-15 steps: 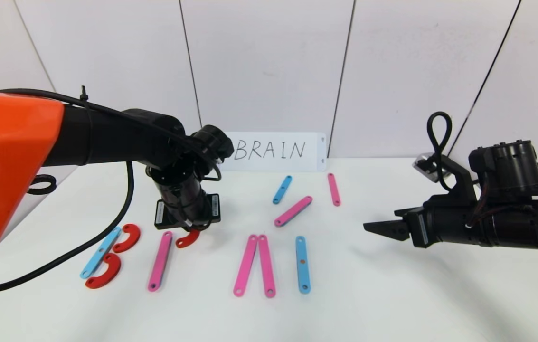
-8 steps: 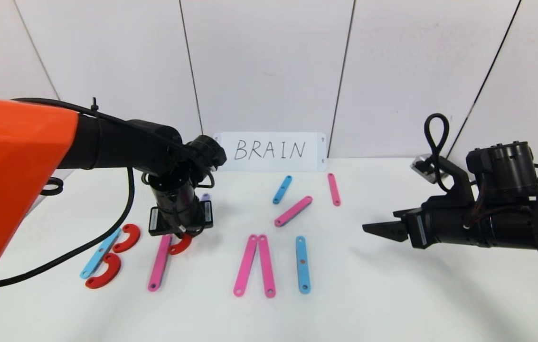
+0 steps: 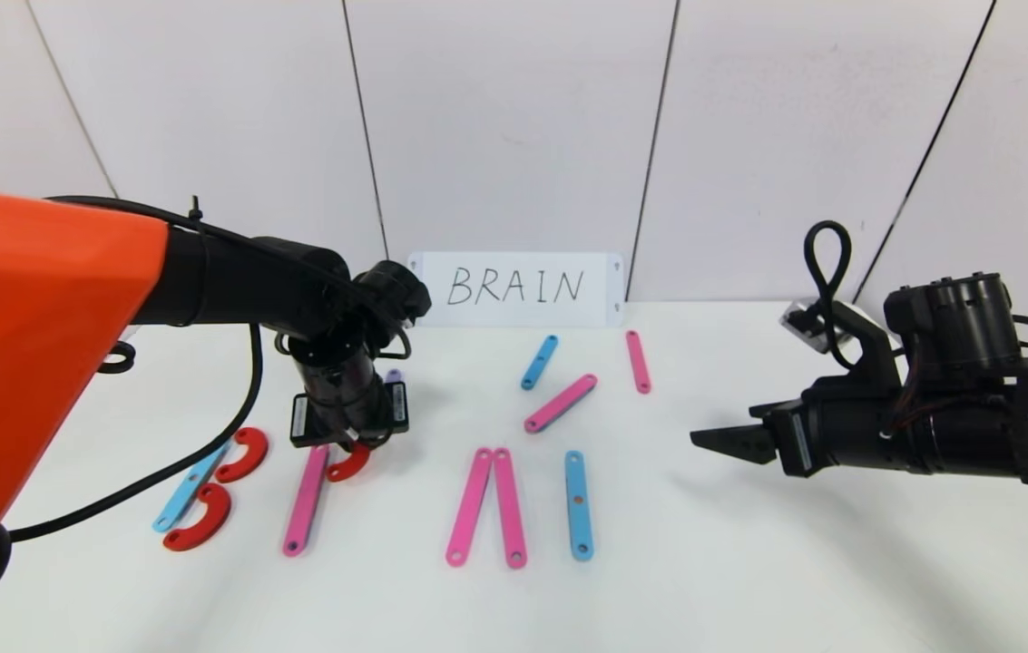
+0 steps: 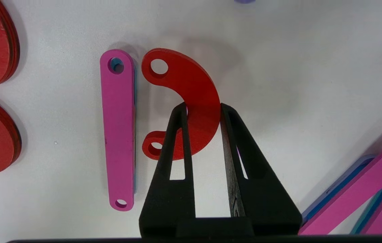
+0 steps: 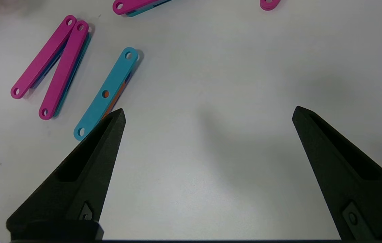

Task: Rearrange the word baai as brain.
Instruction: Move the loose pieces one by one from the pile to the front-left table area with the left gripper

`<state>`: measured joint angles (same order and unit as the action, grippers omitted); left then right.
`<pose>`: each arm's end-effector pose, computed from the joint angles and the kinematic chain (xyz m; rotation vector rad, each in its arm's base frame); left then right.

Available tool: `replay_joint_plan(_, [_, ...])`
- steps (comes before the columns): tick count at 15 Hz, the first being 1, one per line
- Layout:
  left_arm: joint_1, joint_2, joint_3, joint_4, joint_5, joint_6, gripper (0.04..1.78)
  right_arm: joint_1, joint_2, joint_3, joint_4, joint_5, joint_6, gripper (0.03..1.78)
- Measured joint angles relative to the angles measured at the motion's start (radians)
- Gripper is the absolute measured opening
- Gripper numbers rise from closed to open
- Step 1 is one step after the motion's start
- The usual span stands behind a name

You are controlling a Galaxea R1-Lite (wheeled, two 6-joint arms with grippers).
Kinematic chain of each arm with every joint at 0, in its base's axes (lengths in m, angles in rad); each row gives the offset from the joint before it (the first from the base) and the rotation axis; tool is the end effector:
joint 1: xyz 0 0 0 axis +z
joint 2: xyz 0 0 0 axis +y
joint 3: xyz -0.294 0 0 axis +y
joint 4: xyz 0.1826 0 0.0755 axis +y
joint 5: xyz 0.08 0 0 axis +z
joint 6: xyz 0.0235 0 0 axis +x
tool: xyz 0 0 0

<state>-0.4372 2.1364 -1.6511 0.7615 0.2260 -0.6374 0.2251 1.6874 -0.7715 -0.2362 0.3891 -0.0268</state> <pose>0.3529 -0.1591 0.1323 -0.1540 1.1706 0.1948 0.2753 0.0722 0.1292 0.0316 0.6798 0.5992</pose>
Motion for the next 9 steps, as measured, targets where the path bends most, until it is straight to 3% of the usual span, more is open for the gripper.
replay_joint_plan(9, [0.001, 0.028, -0.003, -0.019, 0.000, 0.049, 0.30, 0.000, 0.001, 0.000, 0.000, 0.000, 0.000, 1.73])
